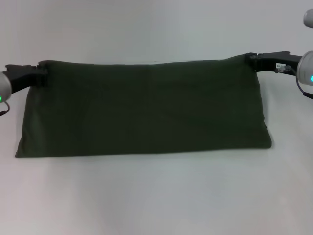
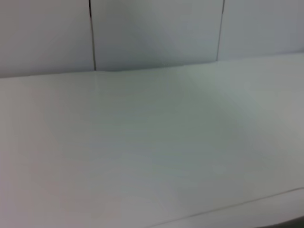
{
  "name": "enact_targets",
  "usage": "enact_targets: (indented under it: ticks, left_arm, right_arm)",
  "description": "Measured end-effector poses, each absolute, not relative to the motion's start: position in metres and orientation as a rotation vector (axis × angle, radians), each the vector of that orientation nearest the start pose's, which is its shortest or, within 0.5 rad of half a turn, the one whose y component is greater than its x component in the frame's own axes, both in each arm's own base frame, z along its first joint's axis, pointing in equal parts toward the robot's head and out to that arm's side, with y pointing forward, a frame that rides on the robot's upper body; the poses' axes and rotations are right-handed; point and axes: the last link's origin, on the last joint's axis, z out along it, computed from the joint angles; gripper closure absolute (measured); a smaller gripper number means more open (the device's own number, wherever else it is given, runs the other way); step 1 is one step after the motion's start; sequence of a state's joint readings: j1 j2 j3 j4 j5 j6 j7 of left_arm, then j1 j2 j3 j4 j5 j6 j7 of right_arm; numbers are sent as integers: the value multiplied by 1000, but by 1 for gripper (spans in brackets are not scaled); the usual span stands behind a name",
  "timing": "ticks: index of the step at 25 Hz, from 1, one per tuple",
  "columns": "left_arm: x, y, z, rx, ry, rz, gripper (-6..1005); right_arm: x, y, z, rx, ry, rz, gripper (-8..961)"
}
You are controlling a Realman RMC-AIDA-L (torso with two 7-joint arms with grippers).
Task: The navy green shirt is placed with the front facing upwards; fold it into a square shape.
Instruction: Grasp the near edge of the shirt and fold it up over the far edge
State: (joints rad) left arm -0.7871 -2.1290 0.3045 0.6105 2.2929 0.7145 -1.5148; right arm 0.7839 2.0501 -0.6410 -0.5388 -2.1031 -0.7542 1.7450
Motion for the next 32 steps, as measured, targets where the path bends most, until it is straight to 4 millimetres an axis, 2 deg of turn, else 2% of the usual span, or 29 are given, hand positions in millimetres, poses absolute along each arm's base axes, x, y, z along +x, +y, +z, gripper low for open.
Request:
enact_targets:
  ticks: [8,14,15,17,23,27,32]
  left_arm:
    - [-291,453,27,-1945,-854,-256,851]
    - [-291,452,26,-1922,-866,-275,848]
    - [-291,452,27,-1919,-868,-281,847]
    - [-290,452,27,-1916,-871,-293,774]
    - [-289,447,39,-1918,-930,-437,530]
    - [-299,433,56,-1910,-999,-569,346]
    - [-319,401,78,-1903,-1061,-706,159]
  right_arm:
    - [263,460,17,-2047,926,372,878]
    - [270,461,16,-1982,939,351,862]
    - [271,460,15,-1977,946,349,795]
    - [273,459,15,-1971,961,353,662]
    - [273,449,19,-2026,981,413,419]
    - [276,438,21,-2066,983,455,323]
    - [281,420,21,-2125,965,517,203]
